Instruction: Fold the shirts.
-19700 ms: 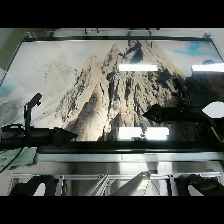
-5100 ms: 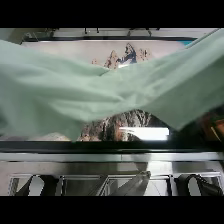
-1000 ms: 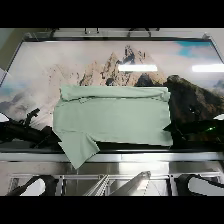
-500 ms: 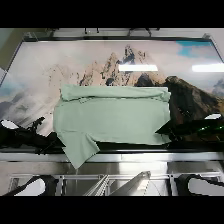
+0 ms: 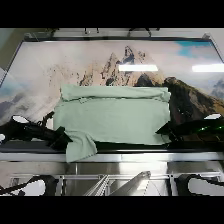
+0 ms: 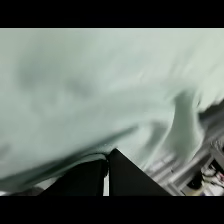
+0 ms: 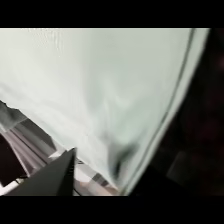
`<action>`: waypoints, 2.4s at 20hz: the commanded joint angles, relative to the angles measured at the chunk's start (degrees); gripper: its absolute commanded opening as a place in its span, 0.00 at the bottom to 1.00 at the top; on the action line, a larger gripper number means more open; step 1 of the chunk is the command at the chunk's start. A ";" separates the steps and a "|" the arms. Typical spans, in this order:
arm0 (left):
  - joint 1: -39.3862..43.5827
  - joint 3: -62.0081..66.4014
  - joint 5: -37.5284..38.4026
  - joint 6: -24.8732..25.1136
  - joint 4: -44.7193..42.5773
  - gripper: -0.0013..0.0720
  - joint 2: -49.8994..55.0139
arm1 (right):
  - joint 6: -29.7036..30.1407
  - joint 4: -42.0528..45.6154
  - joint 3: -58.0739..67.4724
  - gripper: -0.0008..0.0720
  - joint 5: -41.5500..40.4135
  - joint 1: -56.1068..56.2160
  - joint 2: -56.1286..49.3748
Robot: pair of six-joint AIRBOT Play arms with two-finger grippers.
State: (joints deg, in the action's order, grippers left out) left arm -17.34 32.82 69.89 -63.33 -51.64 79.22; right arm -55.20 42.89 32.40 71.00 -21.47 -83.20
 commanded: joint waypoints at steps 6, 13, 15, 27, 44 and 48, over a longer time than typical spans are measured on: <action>-2.49 3.50 0.17 -1.81 -1.33 0.05 0.28 | -0.33 0.35 0.63 0.03 0.24 -0.98 0.09; -8.79 -0.50 1.29 -1.68 -1.22 0.05 -4.72 | -1.38 0.04 1.07 0.03 6.14 -7.37 0.70; -9.77 -1.55 2.12 -1.07 -0.11 0.05 -9.66 | -1.29 -1.42 1.07 0.03 7.63 -7.41 0.72; -8.44 22.12 3.63 3.74 14.32 0.05 -15.41 | 0.96 -20.24 15.28 0.03 2.89 -3.26 4.15; 5.75 85.31 12.83 -1.92 13.88 0.46 44.04 | 8.85 -18.75 35.41 0.55 -10.67 0.87 -16.74; 2.19 84.67 16.20 -5.77 14.29 0.46 41.24 | -1.27 -4.42 41.44 0.99 -8.13 -3.85 -16.83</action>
State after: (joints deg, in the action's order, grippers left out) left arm -13.13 116.86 83.29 -66.32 -37.50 121.58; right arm -49.76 28.58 70.17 61.30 -22.68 -99.85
